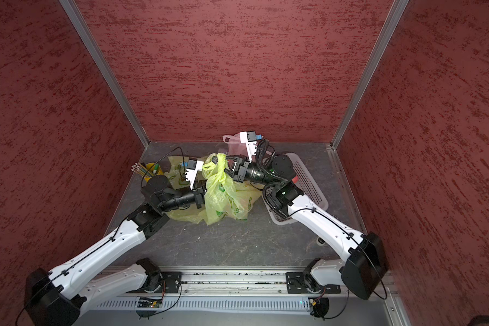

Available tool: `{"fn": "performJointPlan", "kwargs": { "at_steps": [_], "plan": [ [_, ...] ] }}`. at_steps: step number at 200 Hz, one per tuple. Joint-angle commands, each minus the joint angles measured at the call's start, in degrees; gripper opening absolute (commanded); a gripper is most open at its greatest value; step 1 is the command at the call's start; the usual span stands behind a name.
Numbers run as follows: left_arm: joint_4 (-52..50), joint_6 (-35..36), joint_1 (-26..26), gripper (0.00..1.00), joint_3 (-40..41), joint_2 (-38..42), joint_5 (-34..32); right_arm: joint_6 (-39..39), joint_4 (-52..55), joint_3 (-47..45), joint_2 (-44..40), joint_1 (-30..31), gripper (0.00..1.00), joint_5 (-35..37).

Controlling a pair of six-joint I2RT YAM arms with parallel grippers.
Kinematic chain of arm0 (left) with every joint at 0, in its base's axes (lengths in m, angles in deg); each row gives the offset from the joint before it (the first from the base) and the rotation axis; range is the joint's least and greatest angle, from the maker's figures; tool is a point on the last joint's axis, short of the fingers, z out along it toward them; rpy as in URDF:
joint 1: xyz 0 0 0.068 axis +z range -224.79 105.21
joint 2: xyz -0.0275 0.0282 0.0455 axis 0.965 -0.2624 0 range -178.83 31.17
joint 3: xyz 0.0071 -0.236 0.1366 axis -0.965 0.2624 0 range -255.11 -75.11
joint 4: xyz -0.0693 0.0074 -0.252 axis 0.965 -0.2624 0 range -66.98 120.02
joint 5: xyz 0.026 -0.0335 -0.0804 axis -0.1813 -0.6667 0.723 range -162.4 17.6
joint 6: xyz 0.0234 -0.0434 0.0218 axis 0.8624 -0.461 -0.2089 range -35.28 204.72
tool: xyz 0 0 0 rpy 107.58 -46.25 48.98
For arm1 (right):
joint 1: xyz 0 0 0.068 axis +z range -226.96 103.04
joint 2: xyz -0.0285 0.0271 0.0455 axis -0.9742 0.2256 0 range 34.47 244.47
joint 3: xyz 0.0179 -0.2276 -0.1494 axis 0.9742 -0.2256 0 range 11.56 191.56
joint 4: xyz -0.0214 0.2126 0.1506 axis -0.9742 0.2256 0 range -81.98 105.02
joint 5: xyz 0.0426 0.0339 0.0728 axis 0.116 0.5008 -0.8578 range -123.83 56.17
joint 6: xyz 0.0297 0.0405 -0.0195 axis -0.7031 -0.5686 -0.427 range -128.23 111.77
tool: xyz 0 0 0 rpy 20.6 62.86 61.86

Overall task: Place the peach into a plastic bag & tie a knot
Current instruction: Cross the plastic bag at the center of the board.

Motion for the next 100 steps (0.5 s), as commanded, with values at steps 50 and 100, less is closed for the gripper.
{"fn": "performJointPlan", "kwargs": {
  "at_steps": [50,100],
  "plan": [
    [-9.4,-2.7,10.9,0.17,1.8,4.7,-0.7,-5.7,-9.0,-0.3,0.2,0.2,0.0,-4.0],
    [-28.6,-0.3,23.7,0.55,-2.2,12.5,6.4,-2.8,-6.4,2.2,2.4,0.2,0.0,-5.8]
  ]
}}
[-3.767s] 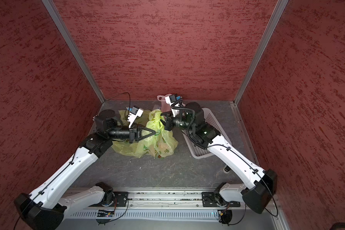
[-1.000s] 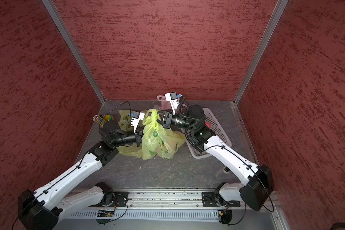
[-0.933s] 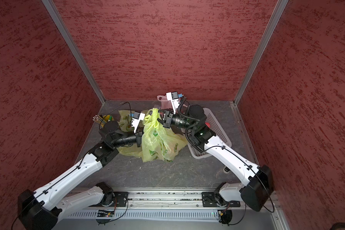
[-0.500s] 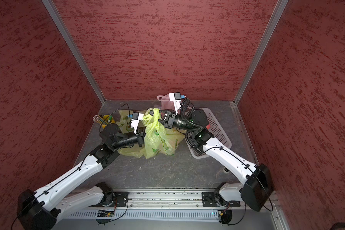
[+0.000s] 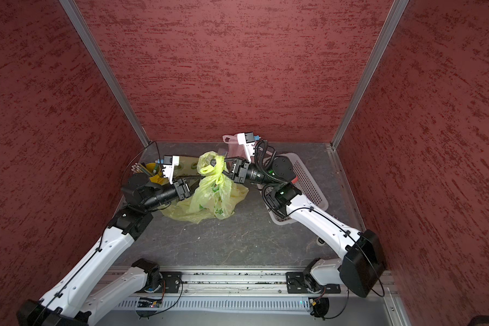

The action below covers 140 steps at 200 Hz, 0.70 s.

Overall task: Place the peach into a plastic bag & tie a knot
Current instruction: Cross the plastic bag at the center of the board, then tie the plastic bag at the center of the board.

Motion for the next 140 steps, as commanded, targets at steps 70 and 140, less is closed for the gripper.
{"fn": "performJointPlan", "kwargs": {
  "at_steps": [70,140],
  "plan": [
    [-7.7,-6.7,16.4,0.59,-14.5,2.3,21.4,3.3,0.6,4.6,2.4,0.2,0.0,-4.4],
    [-2.0,-6.4,0.8,0.73,-23.3,-5.3,18.8,5.4,4.0,4.3,2.3,0.2,0.0,-3.8]
  ]
}}
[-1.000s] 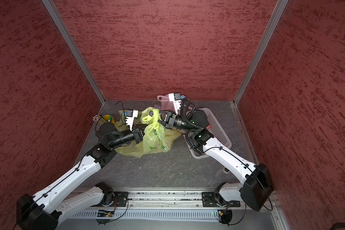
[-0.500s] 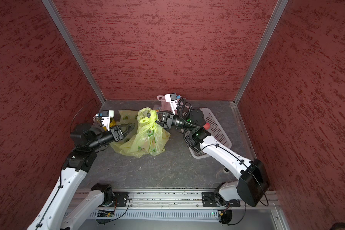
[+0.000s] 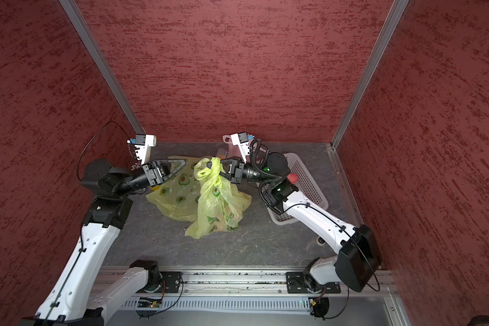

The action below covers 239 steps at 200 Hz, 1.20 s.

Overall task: Place the peach into a plastic bag & tie a knot
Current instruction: Tie the plastic bag at the center of the board.

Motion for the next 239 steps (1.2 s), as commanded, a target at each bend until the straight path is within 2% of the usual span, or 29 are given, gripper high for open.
{"fn": "performJointPlan", "kwargs": {
  "at_steps": [1,20,72,115,136,167,239],
  "plan": [
    [-7.0,7.8,-7.2,0.74,-5.9,-0.8,-2.4,0.9,0.5,1.7,-0.1,0.2,0.0,-0.3],
    [-12.9,11.9,-10.5,0.74,-7.2,-2.1,-5.0,1.2,1.0,1.8,-0.4,0.3,0.0,-0.1],
    [-19.1,16.1,-10.5,0.74,-5.5,-0.8,-10.5,1.9,2.2,2.2,-1.0,0.3,0.0,-0.3],
    [-18.3,15.9,-10.9,0.73,-4.7,-1.9,-9.7,2.0,2.5,2.2,-1.1,0.3,0.0,-0.2],
    [-17.3,15.5,-11.9,0.66,-4.1,-2.3,-8.6,2.0,2.6,2.3,-1.3,0.2,0.0,0.0],
    [-17.4,16.0,-13.3,0.52,-3.8,-2.6,-9.2,1.9,2.5,2.6,-1.1,0.3,0.0,-0.1],
    [-17.1,15.2,-13.2,0.24,-3.3,-3.8,-11.1,3.3,4.6,1.8,-1.5,0.3,0.0,-0.7]
  ]
}}
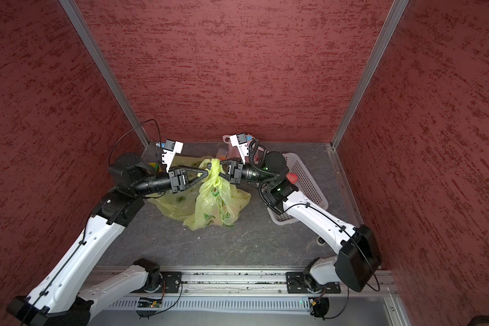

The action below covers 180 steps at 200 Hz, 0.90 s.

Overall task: Place the peach into a plastic bag & tie a knot
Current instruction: Tie the plastic bag at the center of the board.

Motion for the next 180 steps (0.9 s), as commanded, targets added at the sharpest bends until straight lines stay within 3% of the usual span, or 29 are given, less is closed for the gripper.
{"fn": "performJointPlan", "kwargs": {
  "at_steps": [1,39,75,104,143,180],
  "plan": [
    [1.0,0.2,-0.2,0.24,0.8,-0.6,-0.9,1.4,1.1,1.6,-1.5,0.3,0.0,-0.7],
    [2.3,-1.3,0.8,0.0,4.0,-2.2,-1.2,8.4,10.5,0.0,-1.9,0.3,0.0,2.2],
    [14.9,-6.2,2.5,0.0,17.9,-5.2,0.1,18.5,25.2,-3.8,-0.3,0.3,0.0,12.8],
    [26.6,-11.1,3.7,0.0,26.0,-8.0,1.7,21.5,28.5,-7.5,1.7,0.3,0.21,17.9],
    [26.6,-10.5,5.4,0.0,27.5,-8.2,1.9,25.7,36.6,-6.0,0.3,0.2,0.43,24.5],
    [26.9,-10.9,6.0,0.0,27.7,-7.7,2.3,26.4,43.4,-3.7,-5.4,0.3,0.57,28.9]
  ]
}}
